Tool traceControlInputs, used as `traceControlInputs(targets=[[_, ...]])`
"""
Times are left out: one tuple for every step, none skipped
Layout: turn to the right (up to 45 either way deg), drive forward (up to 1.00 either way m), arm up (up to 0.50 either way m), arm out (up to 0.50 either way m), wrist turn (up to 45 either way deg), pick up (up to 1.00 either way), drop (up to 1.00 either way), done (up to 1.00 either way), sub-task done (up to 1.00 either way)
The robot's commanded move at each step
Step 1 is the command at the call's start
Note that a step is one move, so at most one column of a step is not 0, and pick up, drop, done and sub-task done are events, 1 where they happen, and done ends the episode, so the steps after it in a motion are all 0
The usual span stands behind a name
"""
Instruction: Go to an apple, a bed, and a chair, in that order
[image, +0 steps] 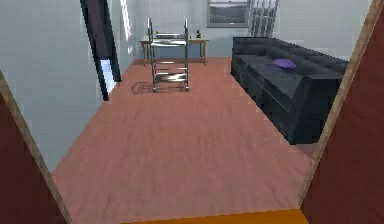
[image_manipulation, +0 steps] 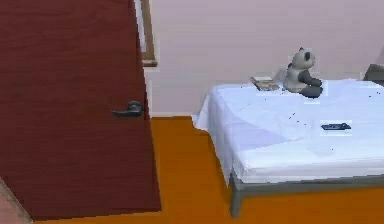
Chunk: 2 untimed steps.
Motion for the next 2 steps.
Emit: traceControlInputs(targets=[[0.0,0.30,0.00,0.00,0.0,0.00,0.00,0.00,0.00],[-21.0,0.00,0.00,0.00,0.0,0.00,0.00,0.00,0.00]])
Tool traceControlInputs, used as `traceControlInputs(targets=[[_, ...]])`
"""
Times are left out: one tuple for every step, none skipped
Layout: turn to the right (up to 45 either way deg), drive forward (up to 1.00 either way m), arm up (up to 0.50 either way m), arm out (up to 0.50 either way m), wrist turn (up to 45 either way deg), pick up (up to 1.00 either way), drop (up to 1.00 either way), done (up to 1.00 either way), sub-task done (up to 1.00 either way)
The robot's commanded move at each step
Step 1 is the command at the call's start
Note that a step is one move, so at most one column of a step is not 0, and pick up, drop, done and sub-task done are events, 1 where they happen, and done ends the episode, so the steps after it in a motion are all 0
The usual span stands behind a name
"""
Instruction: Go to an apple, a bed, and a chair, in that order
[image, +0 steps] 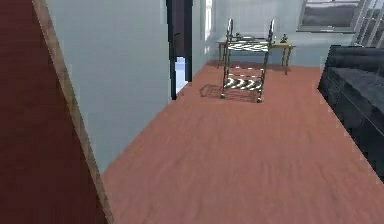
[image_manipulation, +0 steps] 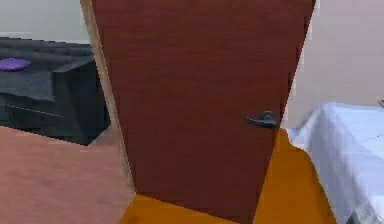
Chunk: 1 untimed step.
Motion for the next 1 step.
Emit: traceControlInputs(targets=[[0.0,1.00,0.00,0.00,0.0,0.00,0.00,0.00,0.00]])
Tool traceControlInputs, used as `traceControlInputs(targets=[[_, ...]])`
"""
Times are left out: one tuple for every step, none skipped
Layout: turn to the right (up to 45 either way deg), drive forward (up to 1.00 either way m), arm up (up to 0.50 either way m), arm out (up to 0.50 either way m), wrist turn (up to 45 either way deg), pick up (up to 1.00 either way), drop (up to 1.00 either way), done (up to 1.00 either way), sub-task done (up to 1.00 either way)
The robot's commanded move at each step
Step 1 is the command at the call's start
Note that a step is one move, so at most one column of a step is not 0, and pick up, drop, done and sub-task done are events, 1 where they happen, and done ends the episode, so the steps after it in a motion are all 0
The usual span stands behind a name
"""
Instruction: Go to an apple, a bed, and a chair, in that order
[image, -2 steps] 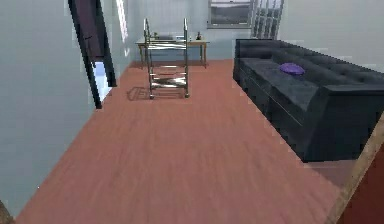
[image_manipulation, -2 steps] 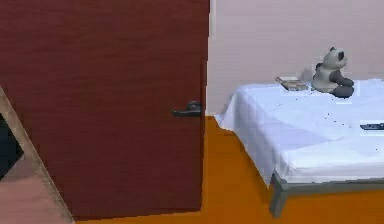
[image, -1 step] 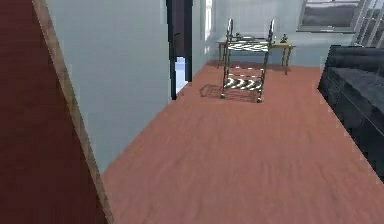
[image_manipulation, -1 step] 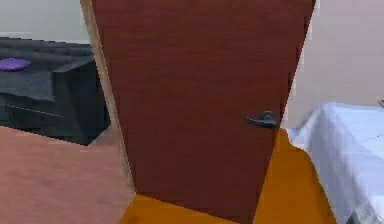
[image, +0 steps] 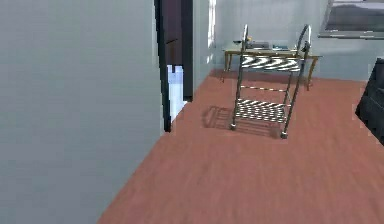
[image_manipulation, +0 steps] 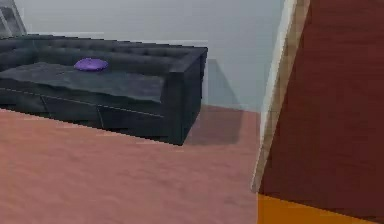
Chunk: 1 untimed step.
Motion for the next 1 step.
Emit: traceControlInputs(targets=[[0.0,1.00,0.00,0.00,0.0,0.00,0.00,0.00,0.00]])
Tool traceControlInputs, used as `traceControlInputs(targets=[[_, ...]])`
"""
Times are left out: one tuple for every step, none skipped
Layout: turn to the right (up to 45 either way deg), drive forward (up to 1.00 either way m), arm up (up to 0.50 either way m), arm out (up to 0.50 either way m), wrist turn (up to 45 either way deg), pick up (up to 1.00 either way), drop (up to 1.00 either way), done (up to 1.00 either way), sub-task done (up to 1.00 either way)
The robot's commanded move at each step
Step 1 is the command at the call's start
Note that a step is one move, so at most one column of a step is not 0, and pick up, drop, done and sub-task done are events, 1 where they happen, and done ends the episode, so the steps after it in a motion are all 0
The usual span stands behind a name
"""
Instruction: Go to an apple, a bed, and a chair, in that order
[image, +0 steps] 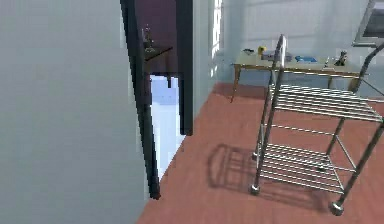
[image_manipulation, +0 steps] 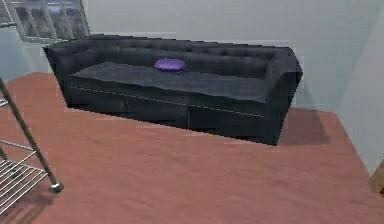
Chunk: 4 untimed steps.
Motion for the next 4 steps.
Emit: traceControlInputs(targets=[[0.0,1.00,0.00,0.00,0.0,0.00,0.00,0.00,0.00],[6.0,0.00,0.00,0.00,0.0,0.00,0.00,0.00,0.00],[0.0,0.15,0.00,0.00,0.0,0.00,0.00,0.00,0.00],[-12.0,0.00,0.00,0.00,0.0,0.00,0.00,0.00,0.00]])
